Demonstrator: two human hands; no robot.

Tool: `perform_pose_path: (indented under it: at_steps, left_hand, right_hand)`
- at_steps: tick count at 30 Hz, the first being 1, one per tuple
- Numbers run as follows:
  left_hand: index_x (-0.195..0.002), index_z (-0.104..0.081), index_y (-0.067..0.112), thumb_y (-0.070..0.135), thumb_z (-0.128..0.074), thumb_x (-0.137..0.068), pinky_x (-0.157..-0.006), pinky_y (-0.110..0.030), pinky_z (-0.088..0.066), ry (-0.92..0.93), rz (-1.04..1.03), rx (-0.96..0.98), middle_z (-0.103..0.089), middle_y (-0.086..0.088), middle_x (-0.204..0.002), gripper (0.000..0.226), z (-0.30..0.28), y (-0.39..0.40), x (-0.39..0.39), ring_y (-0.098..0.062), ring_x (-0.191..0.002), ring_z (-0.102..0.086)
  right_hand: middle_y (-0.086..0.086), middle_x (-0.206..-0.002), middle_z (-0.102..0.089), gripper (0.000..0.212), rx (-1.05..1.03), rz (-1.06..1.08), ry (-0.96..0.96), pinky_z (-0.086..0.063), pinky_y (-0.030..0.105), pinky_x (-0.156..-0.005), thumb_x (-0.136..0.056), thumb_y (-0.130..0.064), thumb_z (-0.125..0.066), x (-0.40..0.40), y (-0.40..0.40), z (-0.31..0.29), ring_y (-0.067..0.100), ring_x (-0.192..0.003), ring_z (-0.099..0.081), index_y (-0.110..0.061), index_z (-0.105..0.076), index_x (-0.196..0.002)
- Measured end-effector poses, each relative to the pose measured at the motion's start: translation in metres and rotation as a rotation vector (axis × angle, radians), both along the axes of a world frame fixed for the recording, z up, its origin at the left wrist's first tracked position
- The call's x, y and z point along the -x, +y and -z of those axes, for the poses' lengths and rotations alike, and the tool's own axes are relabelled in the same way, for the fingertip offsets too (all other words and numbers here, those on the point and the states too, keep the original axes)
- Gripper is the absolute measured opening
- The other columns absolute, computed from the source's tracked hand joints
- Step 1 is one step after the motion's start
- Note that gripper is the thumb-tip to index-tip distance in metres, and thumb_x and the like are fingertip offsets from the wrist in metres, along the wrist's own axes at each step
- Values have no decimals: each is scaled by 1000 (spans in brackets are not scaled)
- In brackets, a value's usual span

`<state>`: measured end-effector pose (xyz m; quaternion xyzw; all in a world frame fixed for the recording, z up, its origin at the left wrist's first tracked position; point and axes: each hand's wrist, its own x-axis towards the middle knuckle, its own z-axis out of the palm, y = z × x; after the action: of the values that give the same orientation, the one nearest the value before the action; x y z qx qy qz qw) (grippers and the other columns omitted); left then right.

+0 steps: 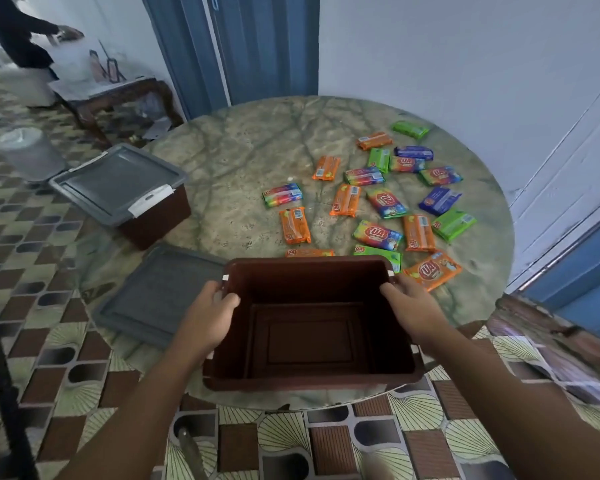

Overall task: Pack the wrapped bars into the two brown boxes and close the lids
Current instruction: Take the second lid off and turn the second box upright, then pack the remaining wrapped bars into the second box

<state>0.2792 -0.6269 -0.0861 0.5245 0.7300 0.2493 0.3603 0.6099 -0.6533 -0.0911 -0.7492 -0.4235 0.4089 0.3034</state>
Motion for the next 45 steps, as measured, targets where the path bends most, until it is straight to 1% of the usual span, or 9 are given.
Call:
perform_pose_path:
  at_steps: [10,13,15,21,26,37,40,43,45]
  left_hand:
    - [-98,-53,19,29,-55,-97,-63,-37,-42,69,-14,-20,-65,-4,-86,10,2,13,-46,-25,-82,-64]
    - [-150,-31,24,30,-66,-94,-71,-38,-48,392,153,-116,-58,-11,-125,67,4,17,-46,-34,-91,-67]
    - [-160,-10,26,33,-70,-91,-75,-42,-50,543,279,-138,-40,-15,-147,91,4,25,-47,-38,-100,-67]
    - [-141,-31,19,35,-52,-103,-68,-39,-43,478,166,-179,-55,-14,-132,47,6,40,-63,-35,-92,-65]
    - [-160,-17,29,24,-40,-108,-74,-44,-49,494,190,-196,-57,-14,-137,57,16,44,-57,-36,-101,-65]
    - [-159,-12,33,22,-38,-106,-78,-51,-55,488,194,-177,-62,-19,-121,60,20,47,-57,-36,-93,-66]
    - [-158,-14,32,24,-40,-104,-74,-47,-50,493,205,-129,-60,-18,-119,60,17,49,-58,-34,-91,-61]
    - [-150,-33,22,35,-45,-102,-94,-51,-42,595,188,-110,-46,-25,-131,51,5,52,-62,-43,-121,-43]
    - [-136,-47,12,42,-49,-99,-102,-50,-37,659,154,-185,-43,-25,-133,48,-3,61,-67,-42,-125,-38]
  right_hand:
    - [2,-101,-69,44,-20,-7,-171,-52,49,-94,-81,-58,-50,-30,15,-8,29,-98,-64,-27,-61,-109]
    - [3,-108,-69,60,35,-58,-191,-51,50,-97,-73,-63,-49,-33,22,-9,31,-104,-63,-25,-61,-118]
    - [7,-117,-67,58,97,-103,-174,-51,51,-100,-82,-55,-56,-33,32,-11,31,-110,-62,-21,-59,-128]
    - [12,-120,-65,55,126,2,-307,-52,41,-89,-92,-46,-56,-23,43,-4,32,-104,-60,-12,-55,-135]
    - [8,-106,-63,51,113,14,-374,-50,38,-80,-93,-47,-57,-21,42,-2,29,-94,-59,-12,-56,-131]
    - [6,-110,-65,47,82,26,-386,-44,34,-72,-93,-46,-59,-19,35,-3,27,-90,-57,-16,-58,-129]
    - [9,-116,-66,53,103,8,-393,-49,37,-77,-93,-48,-57,-20,38,-4,31,-99,-61,-15,-56,-133]
    - [13,-129,-64,67,113,-9,-360,-51,46,-95,-90,-61,-46,-22,39,-5,35,-115,-60,-17,-53,-140]
    - [14,-139,-59,75,81,6,-311,-46,48,-103,-93,-70,-37,-24,41,-8,37,-126,-55,-18,-49,-146]
